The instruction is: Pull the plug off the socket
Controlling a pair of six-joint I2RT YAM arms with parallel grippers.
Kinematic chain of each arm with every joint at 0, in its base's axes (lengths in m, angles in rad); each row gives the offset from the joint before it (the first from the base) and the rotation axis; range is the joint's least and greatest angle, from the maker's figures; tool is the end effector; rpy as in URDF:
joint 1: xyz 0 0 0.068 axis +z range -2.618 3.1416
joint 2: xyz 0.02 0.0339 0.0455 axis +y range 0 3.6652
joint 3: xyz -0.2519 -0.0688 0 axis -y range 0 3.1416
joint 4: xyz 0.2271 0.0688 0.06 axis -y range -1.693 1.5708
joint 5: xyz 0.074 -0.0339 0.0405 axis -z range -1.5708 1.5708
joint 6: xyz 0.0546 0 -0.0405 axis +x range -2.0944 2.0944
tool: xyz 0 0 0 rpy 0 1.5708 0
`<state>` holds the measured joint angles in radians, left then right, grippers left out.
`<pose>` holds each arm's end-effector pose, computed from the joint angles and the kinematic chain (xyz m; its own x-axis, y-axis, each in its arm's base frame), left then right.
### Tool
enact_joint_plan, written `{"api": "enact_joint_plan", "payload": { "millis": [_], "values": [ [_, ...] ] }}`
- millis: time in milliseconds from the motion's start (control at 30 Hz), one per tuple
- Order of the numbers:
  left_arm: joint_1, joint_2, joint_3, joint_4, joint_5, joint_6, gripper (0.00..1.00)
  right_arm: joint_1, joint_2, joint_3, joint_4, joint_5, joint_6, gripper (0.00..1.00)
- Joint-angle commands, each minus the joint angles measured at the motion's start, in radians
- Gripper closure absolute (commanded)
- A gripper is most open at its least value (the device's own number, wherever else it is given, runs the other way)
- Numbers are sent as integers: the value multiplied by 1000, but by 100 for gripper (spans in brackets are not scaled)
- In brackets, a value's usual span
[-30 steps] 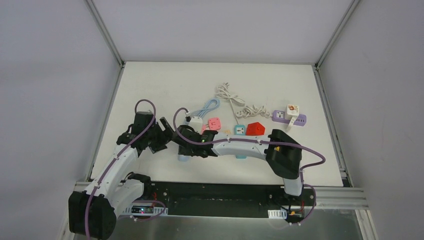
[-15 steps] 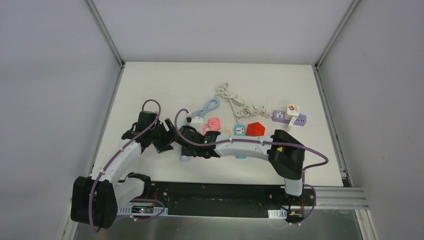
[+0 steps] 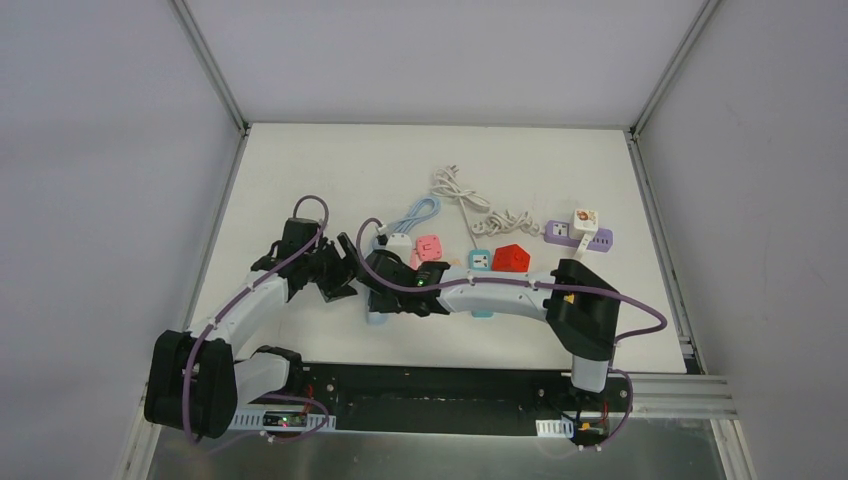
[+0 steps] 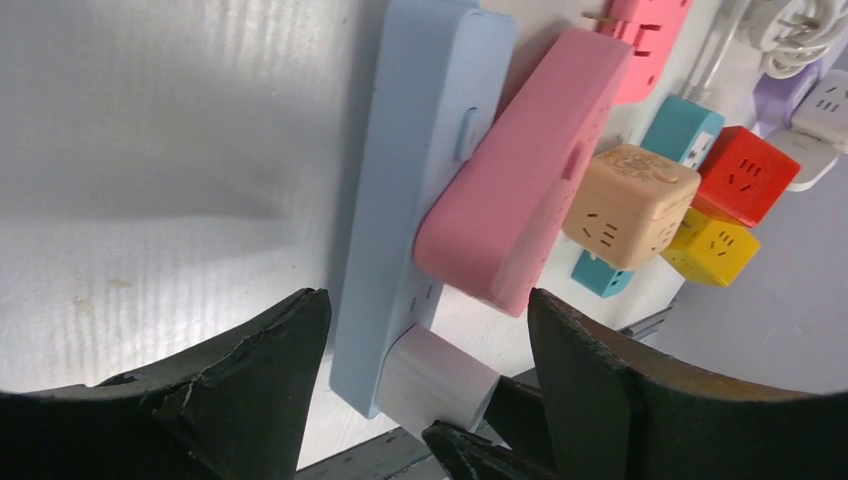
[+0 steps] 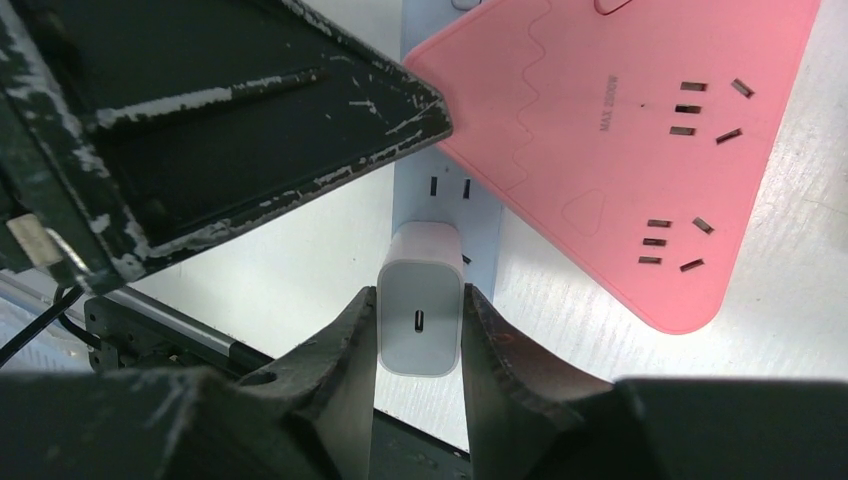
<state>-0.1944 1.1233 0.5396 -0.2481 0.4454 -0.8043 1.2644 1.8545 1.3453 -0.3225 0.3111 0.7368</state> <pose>0.2080 -0.0649 0.1744 -0.8337 -0.4984 -0.2378 -0.2040 0.6781 -0.7061 0.1375 0.3791 0.2039 -0.7332 -0.1968 -0.6509 -0.4764 0.8317 0.2851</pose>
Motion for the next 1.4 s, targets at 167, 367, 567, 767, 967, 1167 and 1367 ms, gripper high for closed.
{"api": "enact_joint_plan", "payload": {
  "millis": [167,367,567,767,967,1167,1367],
  "values": [
    [-30,-22,7,71,-23,-11,22,-14,-30,-12,23,-47,-7,62],
    [-41,121,90,-62,-44,50,21,-20,8,21,-23,-60,-3,40],
    [-59,168,97,-104,-75,64,26,-20,34,47,-68,-84,-1,55],
    [-66,181,89,-162,-148,100,34,-22,-3,52,-49,-103,-7,100],
    [-95,177,89,-184,-209,125,51,-54,-38,16,61,-215,0,100],
    [-114,180,77,-188,-250,125,57,-24,33,120,-11,-141,-29,100],
    [-119,178,70,-182,-256,125,62,-17,26,137,-65,-85,-22,100]
  ]
}}
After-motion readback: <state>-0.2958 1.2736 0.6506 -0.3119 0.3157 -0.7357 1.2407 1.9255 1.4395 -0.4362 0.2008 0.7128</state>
